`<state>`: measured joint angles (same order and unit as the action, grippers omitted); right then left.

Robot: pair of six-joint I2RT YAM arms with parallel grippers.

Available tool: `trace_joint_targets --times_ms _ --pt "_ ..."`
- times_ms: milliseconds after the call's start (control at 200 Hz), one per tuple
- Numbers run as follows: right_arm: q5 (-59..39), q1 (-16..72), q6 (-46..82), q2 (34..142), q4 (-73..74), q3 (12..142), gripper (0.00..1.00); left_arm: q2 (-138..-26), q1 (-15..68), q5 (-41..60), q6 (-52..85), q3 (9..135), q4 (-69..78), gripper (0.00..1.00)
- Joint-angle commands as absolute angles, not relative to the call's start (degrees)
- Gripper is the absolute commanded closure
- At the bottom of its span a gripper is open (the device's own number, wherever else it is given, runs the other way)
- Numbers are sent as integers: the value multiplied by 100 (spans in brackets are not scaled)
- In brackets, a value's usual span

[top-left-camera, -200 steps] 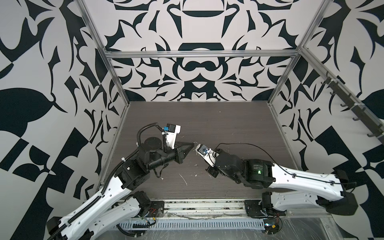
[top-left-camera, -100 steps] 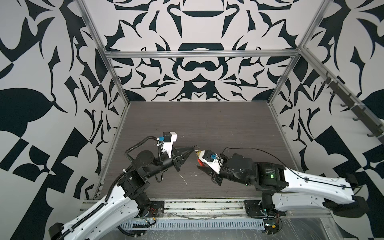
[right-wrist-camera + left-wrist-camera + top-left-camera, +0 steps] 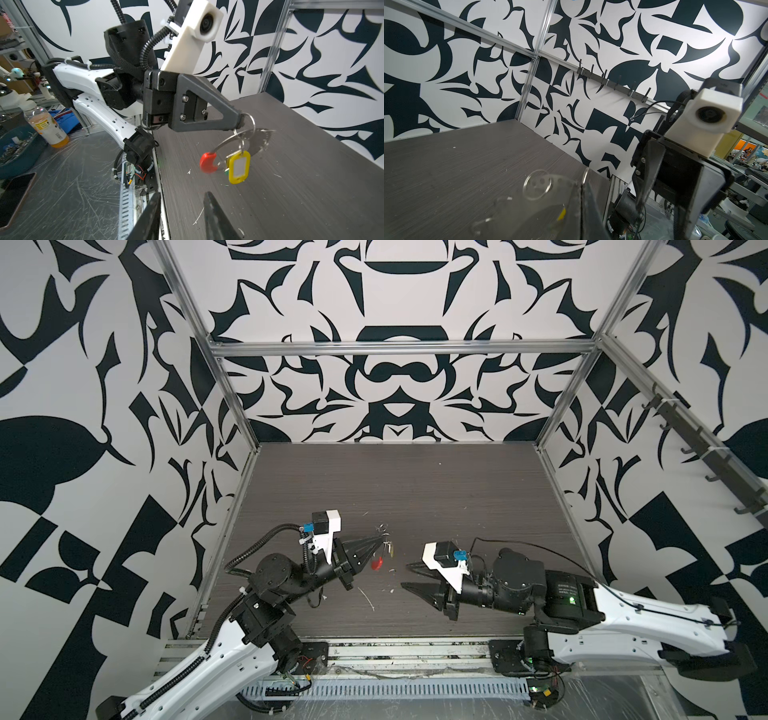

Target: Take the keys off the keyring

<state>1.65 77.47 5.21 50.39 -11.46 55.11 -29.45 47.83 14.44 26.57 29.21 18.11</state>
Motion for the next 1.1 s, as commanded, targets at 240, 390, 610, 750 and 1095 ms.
trace_joint_targets --times_ms 240,390,610,750,1095 --pt "565 7774 652 4992 -531 5450 62 -2782 4755 2231 2558 2821 2239 100" --pt "872 7773 531 5000 -412 5464 63 -2716 4755 2422 2632 2770 2358 100" --pt "858 7776 267 5168 -272 5570 62 -2723 4755 2662 2786 2733 2536 100" --pt "787 7776 168 5468 -474 5793 65 -2710 4755 2698 2847 2707 2632 100" --pt "812 7778 107 5642 -242 5766 70 -2721 4755 2743 2914 2686 2712 100"
